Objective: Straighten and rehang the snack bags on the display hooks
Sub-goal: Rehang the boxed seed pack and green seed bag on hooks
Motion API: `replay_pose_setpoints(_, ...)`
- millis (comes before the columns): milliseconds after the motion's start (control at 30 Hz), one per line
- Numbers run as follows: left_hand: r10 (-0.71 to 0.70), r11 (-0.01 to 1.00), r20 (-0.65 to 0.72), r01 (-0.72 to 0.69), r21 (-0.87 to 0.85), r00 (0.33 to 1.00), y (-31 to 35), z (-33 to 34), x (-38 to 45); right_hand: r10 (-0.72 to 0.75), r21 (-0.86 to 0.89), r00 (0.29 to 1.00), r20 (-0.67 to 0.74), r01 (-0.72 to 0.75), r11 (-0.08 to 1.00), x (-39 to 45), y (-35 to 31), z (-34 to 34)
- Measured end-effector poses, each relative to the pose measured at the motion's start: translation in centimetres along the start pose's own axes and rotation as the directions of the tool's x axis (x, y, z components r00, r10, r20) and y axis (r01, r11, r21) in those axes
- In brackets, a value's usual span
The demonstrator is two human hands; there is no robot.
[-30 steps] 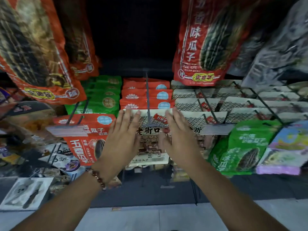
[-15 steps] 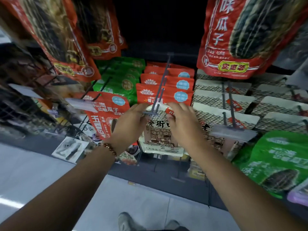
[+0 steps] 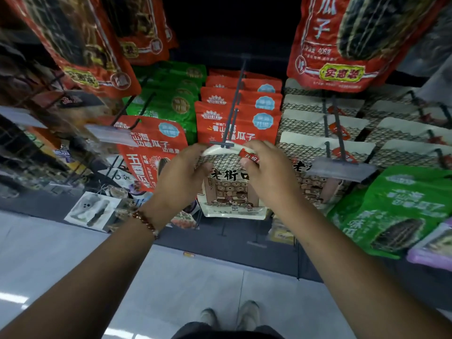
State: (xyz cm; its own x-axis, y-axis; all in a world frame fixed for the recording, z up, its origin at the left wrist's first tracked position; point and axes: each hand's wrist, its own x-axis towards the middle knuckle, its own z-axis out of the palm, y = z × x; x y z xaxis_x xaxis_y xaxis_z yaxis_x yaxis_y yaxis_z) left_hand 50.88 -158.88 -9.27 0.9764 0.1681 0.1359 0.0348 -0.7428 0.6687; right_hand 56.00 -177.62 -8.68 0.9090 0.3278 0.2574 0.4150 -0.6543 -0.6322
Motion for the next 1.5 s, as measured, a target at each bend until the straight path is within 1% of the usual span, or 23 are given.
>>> replay_pose_setpoints(100,0.022,0.998,0.054,-0.019,-0.059,0.998,-0.4,-1.5,-0.7,0.057,0.038,0.998,0.005,-0.057,0.998,-1.4,-1.1,0.0)
replay_pose_setpoints(267,0.075,0.997,0.106,-0.072,-0.027,0.992,-0.9,-3.1,-2.5,0.143,0.072,0.989,0.038,-0.146,0.987,-5.1,-2.9,0.1)
replay_pose_setpoints(400,0.093,0.995,0.183,-0.086,-0.048,0.979,-2.3,-3.0,-3.7,0.232,0.077,0.972,0.028,-0.233,0.969,-7.9,-3.9,0.8)
replay_pose_setpoints(467,0.121,0.993,0.244,-0.112,-0.048,0.962,-2.5,-2.7,-3.5,0.278,0.064,0.961,0.015,-0.278,0.958,-8.8,-4.0,0.8)
replay_pose_setpoints(533,0.150,0.989,0.327,-0.140,-0.055,0.933,-2.1,-2.5,-3.9,0.331,0.042,0.944,0.011,-0.331,0.943,-10.0,-4.0,0.3)
replay_pose_setpoints(600,0.190,0.982,0.379,-0.180,-0.062,0.906,-1.7,-1.9,-4.3,0.361,0.015,0.933,0.003,-0.361,0.933,-11.1,-3.8,-0.6)
replay_pose_setpoints(667,0.209,0.976,0.429,-0.216,-0.032,0.879,-1.0,-1.6,-4.4,0.376,-0.002,0.926,-0.009,-0.377,0.926,-11.7,-3.8,-1.7)
replay_pose_setpoints(800,0.289,0.944,0.471,-0.329,0.002,0.834,0.5,-0.8,-4.0,0.362,-0.014,0.927,-0.095,-0.365,0.931,-12.9,-3.2,-3.3)
replay_pose_setpoints(933,0.431,0.871,0.520,-0.490,-0.027,0.738,2.2,0.8,-4.4,0.420,0.003,0.898,-0.132,-0.423,0.906,-14.8,-2.1,-4.7)
replay_pose_setpoints(1033,0.505,0.781,0.552,-0.624,0.037,0.664,4.1,2.7,-4.2,0.441,0.012,0.884,-0.154,-0.444,0.896,-15.9,-0.6,-5.7)
replay_pose_setpoints(1133,0.522,0.742,0.568,-0.667,0.067,0.637,6.1,5.0,-4.7,0.457,0.035,0.874,-0.166,-0.458,0.888,-16.8,1.4,-7.1)
replay_pose_setpoints(1200,0.527,0.739,0.563,-0.671,0.066,0.636,7.6,6.5,-5.1,0.463,0.063,0.868,-0.180,-0.459,0.886,-17.4,3.0,-8.4)
replay_pose_setpoints(1300,0.524,0.747,0.534,-0.659,0.086,0.663,9.8,9.0,-5.2,0.451,0.088,0.875,-0.179,-0.442,0.893,-17.7,5.8,-10.7)
replay_pose_setpoints(1367,0.521,0.759,0.504,-0.644,0.094,0.688,11.3,10.6,-5.3,0.429,0.084,0.892,-0.146,-0.420,0.903,-18.0,7.9,-12.6)
replay_pose_setpoints(1500,0.520,0.782,0.403,-0.609,0.128,0.753,14.3,13.4,-5.8,0.322,0.079,0.940,-0.114,-0.315,0.946,-18.2,12.1,-16.5)
